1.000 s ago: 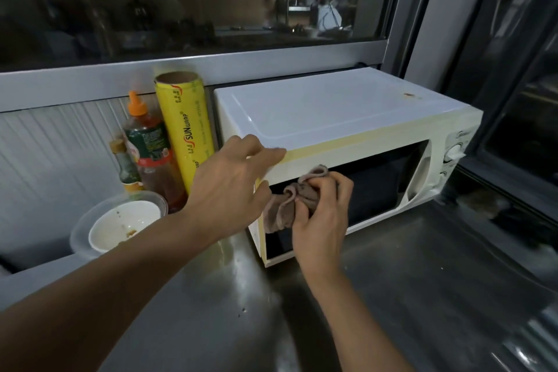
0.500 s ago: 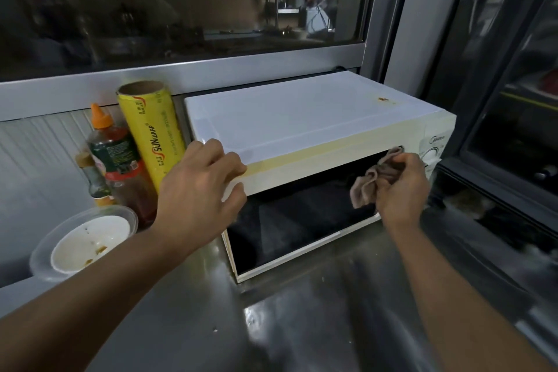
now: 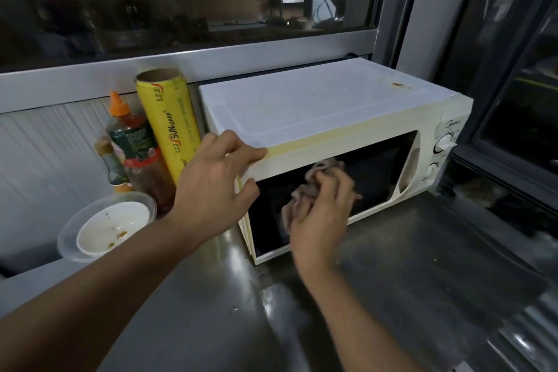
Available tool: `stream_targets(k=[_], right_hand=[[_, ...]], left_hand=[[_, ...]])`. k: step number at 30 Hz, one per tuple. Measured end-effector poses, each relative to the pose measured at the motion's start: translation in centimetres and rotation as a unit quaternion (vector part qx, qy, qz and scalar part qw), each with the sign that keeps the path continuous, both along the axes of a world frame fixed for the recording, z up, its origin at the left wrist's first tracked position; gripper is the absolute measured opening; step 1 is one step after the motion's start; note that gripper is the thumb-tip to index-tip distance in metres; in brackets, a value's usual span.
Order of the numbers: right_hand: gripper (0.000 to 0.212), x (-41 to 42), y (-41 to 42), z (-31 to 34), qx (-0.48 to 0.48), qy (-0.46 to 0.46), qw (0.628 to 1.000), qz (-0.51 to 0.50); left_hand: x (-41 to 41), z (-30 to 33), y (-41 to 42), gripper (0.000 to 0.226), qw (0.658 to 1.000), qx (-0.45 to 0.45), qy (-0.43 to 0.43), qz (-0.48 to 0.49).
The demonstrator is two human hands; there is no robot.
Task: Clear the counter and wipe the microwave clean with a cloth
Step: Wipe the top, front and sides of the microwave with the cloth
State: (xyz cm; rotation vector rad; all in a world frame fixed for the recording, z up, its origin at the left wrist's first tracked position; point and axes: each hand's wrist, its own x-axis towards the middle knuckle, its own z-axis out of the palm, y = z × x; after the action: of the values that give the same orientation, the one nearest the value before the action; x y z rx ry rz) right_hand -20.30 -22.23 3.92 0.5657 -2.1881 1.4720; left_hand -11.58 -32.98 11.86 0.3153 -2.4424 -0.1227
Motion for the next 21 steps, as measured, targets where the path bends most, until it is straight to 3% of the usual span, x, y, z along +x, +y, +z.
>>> stream_targets(k=[5, 9, 14, 21], right_hand=[[0.018, 4.8, -1.7, -1.5, 0.076, 0.079, 0.992, 0.067], [0.018, 2.0, -0.2, -1.8, 0.109, 0.132, 0.98, 0.105], [0.026, -3.2, 2.1, -2.6, 0.078, 0.11, 0.986, 0.096], [0.032, -13.4, 6.6, -2.8, 0.034, 0.01, 0.999, -0.041]], left_hand=[[0.2, 0.0, -0.2, 0.045, 1.0, -0.01, -0.004, -0.007], [0.1, -0.6, 0.1, 0.043, 1.0, 0.005, 0.02, 0.003], [-0.3, -1.3, -0.1, 0.041, 0.999, -0.001, 0.049, 0.006], [-0.8, -2.0, 0.0, 0.037, 0.997, 0.024, 0.07, 0.028]])
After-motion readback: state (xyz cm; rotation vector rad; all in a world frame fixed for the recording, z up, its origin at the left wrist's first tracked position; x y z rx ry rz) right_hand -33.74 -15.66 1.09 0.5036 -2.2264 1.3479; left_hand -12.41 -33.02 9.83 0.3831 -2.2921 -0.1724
